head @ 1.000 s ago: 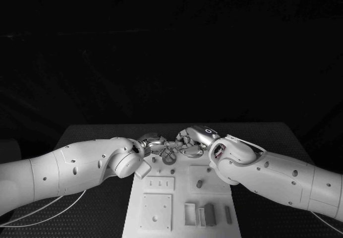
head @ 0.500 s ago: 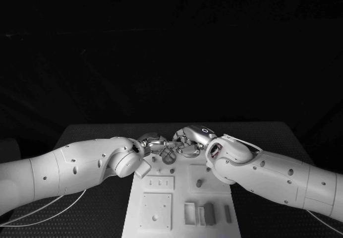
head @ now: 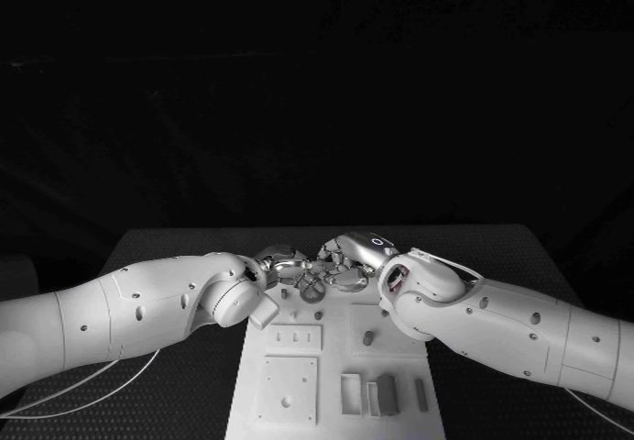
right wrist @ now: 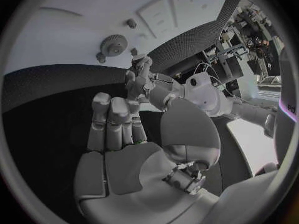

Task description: Assemble the parts on the task board

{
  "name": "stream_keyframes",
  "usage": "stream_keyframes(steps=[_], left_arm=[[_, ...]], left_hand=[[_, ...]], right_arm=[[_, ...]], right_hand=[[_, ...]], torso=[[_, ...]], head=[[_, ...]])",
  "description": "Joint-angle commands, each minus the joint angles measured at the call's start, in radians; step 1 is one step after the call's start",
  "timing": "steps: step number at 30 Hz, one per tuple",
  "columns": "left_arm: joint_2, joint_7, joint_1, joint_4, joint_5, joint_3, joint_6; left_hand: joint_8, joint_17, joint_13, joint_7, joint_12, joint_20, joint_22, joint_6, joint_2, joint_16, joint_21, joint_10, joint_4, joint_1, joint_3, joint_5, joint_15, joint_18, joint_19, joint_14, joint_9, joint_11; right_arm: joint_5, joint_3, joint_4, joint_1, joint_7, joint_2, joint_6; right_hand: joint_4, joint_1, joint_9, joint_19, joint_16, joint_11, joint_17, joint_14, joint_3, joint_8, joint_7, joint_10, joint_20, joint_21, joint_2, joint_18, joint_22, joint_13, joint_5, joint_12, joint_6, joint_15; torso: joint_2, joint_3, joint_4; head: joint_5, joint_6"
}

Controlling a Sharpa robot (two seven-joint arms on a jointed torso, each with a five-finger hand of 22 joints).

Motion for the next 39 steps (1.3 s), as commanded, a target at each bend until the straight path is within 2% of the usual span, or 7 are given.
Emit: stream_keyframes(steps=[1,4,9,27,28,33,39], left_arm=[[0.001,0.019,0.002,0.004,0.012,0.002,0.023],[0.0,0.018,0.002,0.004,0.012,0.002,0.033],[-0.002,0.02,0.002,0.004,0.012,0.002,0.035],[0.001,0.024,0.002,-0.004,0.02,0.002,0.009],[0.001,0.024,0.001,-0.004,0.02,0.002,0.008],[0.0,0.021,0.001,-0.005,0.02,0.001,0.003],[-0.001,0.018,0.001,-0.005,0.017,0.001,-0.002]], left_hand=[[0.002,-0.003,0.003,-0.008,-0.004,0.001,0.018,0.009,0.027,0.005,0.005,0.0,-0.028,0.022,0.003,0.004,-0.002,0.007,-0.007,-0.008,-0.001,-0.003],[-0.001,-0.01,0.008,-0.009,-0.007,0.001,0.015,0.016,0.051,0.006,0.003,0.0,-0.083,0.03,0.009,0.065,0.0,0.002,-0.009,-0.009,-0.007,-0.004],[-0.001,-0.015,0.013,-0.011,-0.008,0.002,0.014,0.025,0.061,0.007,0.002,0.003,-0.122,0.017,0.025,0.086,0.0,0.0,-0.009,-0.009,-0.012,-0.005],[0.009,-0.026,0.034,-0.023,-0.002,0.0,0.018,0.063,0.116,0.022,0.009,0.029,-0.202,-0.08,0.206,0.057,-0.002,-0.009,-0.007,-0.004,-0.016,-0.016],[0.01,-0.027,0.037,-0.025,-0.002,-0.001,0.017,0.066,0.109,0.023,0.01,0.03,-0.205,-0.086,0.251,0.01,-0.003,-0.009,-0.004,-0.003,-0.014,-0.017],[0.017,-0.027,0.048,-0.029,0.004,-0.005,0.02,0.077,0.104,0.036,0.02,0.041,-0.22,-0.128,0.324,0.01,-0.007,-0.012,-0.001,0.005,-0.006,-0.021],[0.024,-0.024,0.056,-0.033,0.011,-0.01,0.021,0.088,0.11,0.048,0.028,0.053,-0.233,-0.149,0.342,0.011,-0.012,-0.014,0.0,0.014,0.001,-0.026]], right_arm=[[-0.003,-0.001,-0.003,-0.003,0.008,0.002,0.022],[-0.003,-0.001,-0.006,-0.003,0.008,0.003,0.023],[-0.003,-0.001,-0.007,-0.003,0.009,0.004,0.026],[-0.002,-0.001,-0.012,-0.01,0.011,0.008,0.032],[-0.002,-0.001,-0.012,-0.011,0.012,0.008,0.032],[0.015,-0.002,-0.016,-0.011,0.018,0.006,0.035],[0.052,-0.002,-0.027,-0.01,0.033,0.005,0.036]], right_hand=[[-0.002,0.001,0.051,0.004,-0.002,0.003,-0.001,0.004,0.006,0.012,0.042,0.007,-0.002,0.001,-0.003,0.012,-0.002,0.002,-0.001,-0.006,0.15,-0.004],[-0.002,0.001,0.052,0.004,-0.002,0.003,-0.001,0.004,0.006,0.011,0.043,0.007,-0.002,0.001,-0.003,0.012,-0.002,0.002,-0.001,-0.006,0.15,-0.004],[-0.002,0.001,0.052,0.004,-0.002,0.003,-0.001,0.004,0.007,0.011,0.043,0.007,-0.002,0.001,-0.003,0.012,-0.002,0.002,-0.001,-0.006,0.15,-0.004],[-0.002,0.0,0.053,0.004,-0.003,0.003,-0.002,0.004,0.008,0.011,0.043,0.007,-0.002,0.001,-0.004,0.012,-0.003,0.002,-0.001,-0.007,0.15,-0.004],[-0.002,0.0,0.053,0.004,-0.003,0.003,-0.002,0.004,0.009,0.011,0.043,0.007,-0.002,0.001,-0.004,0.012,-0.003,0.002,-0.001,-0.007,0.15,-0.004],[-0.002,-0.001,0.053,0.003,-0.004,0.003,-0.002,0.004,0.01,0.01,0.043,0.007,-0.002,0.001,-0.006,0.012,-0.003,0.002,-0.001,-0.009,0.149,-0.003],[0.004,-0.011,0.053,-0.004,-0.014,0.012,-0.006,-0.004,0.017,-0.005,0.052,-0.006,0.002,-0.006,-0.046,0.012,-0.01,-0.003,0.003,-0.027,0.13,0.004]], torso=[[0.0,0.0005,-0.0004],[0.0,0.0006,-0.0008],[0.0,0.0007,-0.0006],[0.0,0.0008,-0.0004],[0.0,0.0005,-0.0004],[0.0,0.0004,-0.0015],[0.0,0.0007,-0.0021]], head=[[-0.001,0.0],[0.0,-0.001],[-0.001,-0.001],[0.0,-0.005],[-0.001,-0.005],[0.0,-0.006],[0.0,-0.006]])
